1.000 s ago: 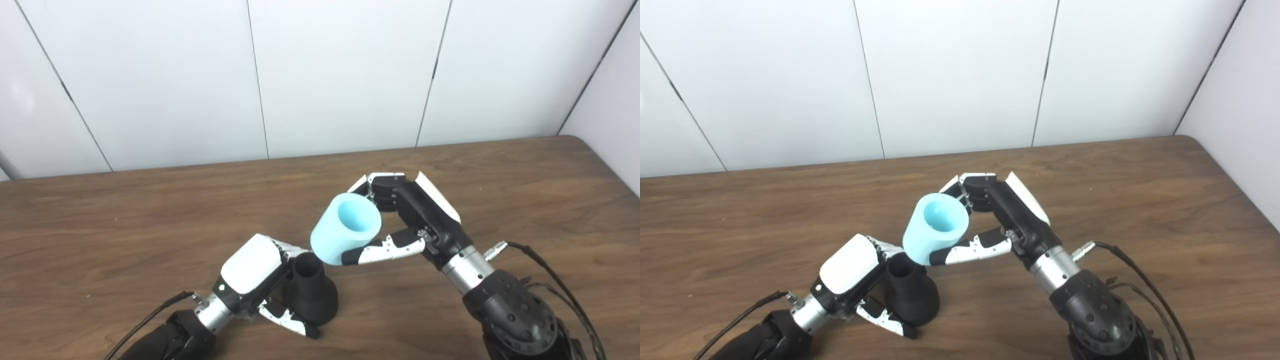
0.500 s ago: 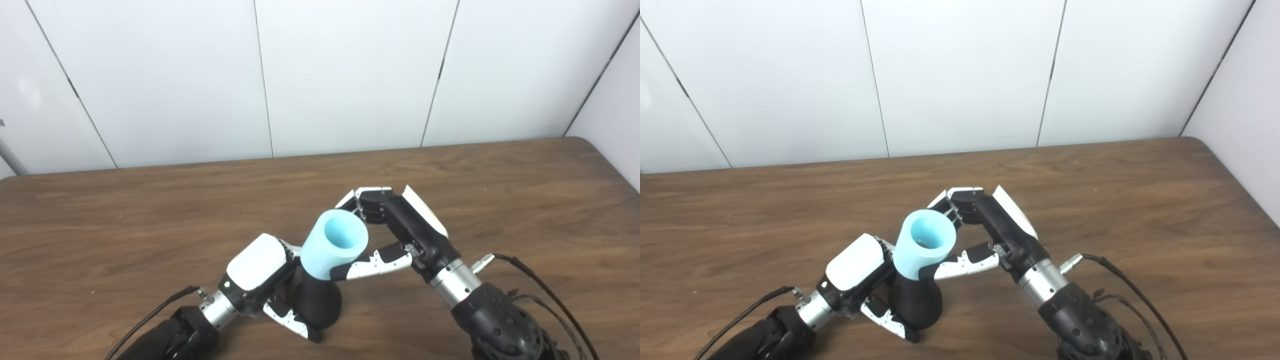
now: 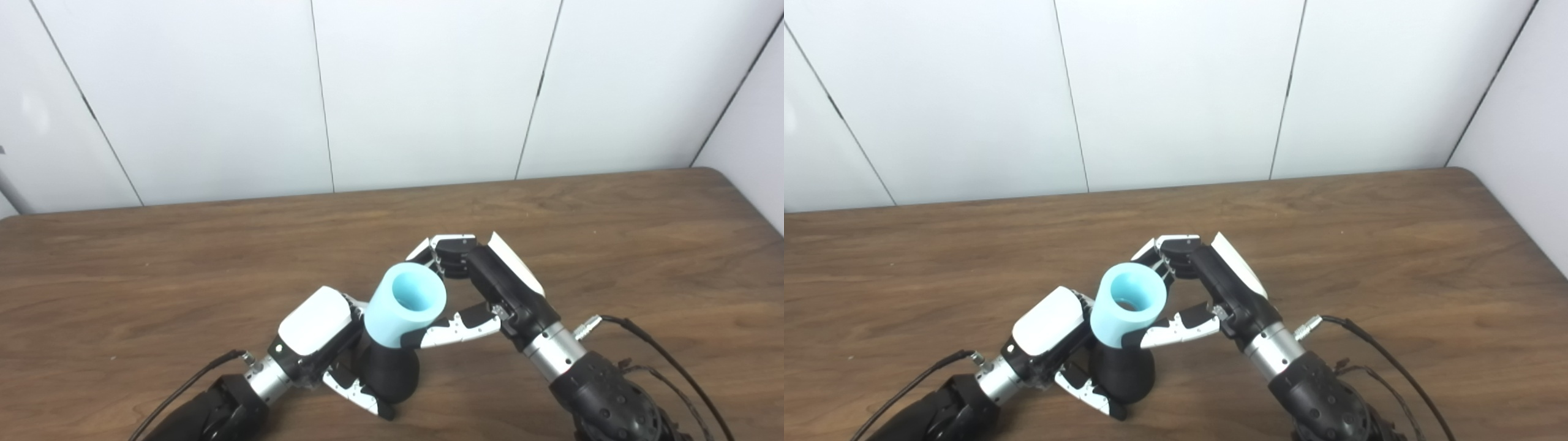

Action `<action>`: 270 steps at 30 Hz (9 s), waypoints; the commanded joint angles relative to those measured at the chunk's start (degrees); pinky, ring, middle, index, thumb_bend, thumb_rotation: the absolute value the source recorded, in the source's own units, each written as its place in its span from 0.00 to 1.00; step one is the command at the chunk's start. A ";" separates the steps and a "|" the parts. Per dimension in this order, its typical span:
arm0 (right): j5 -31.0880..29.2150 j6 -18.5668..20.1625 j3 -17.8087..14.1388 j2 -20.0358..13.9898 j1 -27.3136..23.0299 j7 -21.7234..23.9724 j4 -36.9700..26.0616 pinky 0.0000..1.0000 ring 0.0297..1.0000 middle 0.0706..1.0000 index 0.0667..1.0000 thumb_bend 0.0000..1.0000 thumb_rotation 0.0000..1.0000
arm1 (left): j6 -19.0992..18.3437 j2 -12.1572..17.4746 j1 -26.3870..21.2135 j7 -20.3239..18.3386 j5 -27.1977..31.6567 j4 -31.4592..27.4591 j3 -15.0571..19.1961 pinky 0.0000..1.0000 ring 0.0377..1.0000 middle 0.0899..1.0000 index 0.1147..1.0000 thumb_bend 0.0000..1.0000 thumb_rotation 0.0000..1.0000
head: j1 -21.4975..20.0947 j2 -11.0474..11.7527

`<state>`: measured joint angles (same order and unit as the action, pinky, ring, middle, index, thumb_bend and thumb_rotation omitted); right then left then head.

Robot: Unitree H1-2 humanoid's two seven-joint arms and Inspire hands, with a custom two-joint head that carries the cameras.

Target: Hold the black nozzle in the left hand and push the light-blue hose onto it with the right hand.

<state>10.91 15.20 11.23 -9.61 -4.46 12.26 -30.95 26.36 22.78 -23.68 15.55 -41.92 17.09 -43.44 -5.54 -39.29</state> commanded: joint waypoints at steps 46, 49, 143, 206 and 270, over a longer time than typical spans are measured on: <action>8.55 -1.15 1.19 -2.02 -3.46 4.47 -2.65 0.30 0.43 0.53 0.43 0.49 0.00 | 0.54 -3.60 7.80 -2.38 -5.27 3.16 -2.32 0.16 0.20 0.41 0.42 0.52 0.00 | 0.37 -0.25; 8.58 -1.03 1.11 -1.97 -3.46 4.79 -2.51 0.32 0.45 0.52 0.41 0.49 0.00 | 0.54 -3.52 7.74 -1.21 -6.20 3.24 -2.44 0.13 0.16 0.42 0.42 0.52 0.00 | 0.28 -0.26; 35.42 -16.53 2.89 -9.65 0.36 14.01 -17.31 1.00 0.94 0.96 0.96 0.86 0.90 | 0.55 -2.81 6.67 0.95 -6.94 5.40 -4.33 0.15 0.18 0.42 0.41 0.52 0.00 | -0.16 0.24; 49.74 -26.43 5.98 -9.22 10.59 12.85 -7.97 1.00 1.00 1.00 0.98 0.77 0.95 | 0.54 -3.03 6.59 -3.48 -0.75 6.71 -3.76 0.14 0.16 0.42 0.41 0.52 0.00 | 0.37 1.08; -0.88 -25.98 -15.70 4.38 11.49 -20.56 15.67 0.58 0.67 0.68 0.66 0.33 0.22 | -0.10 -3.52 7.44 -1.86 -4.11 8.57 2.21 0.53 0.59 0.57 0.48 0.69 0.05 | 0.74 1.97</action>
<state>9.80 -9.63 -3.90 -5.01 8.50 -8.38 -13.38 27.62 19.41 -24.37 14.90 -45.79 20.61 -39.69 -4.75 -37.27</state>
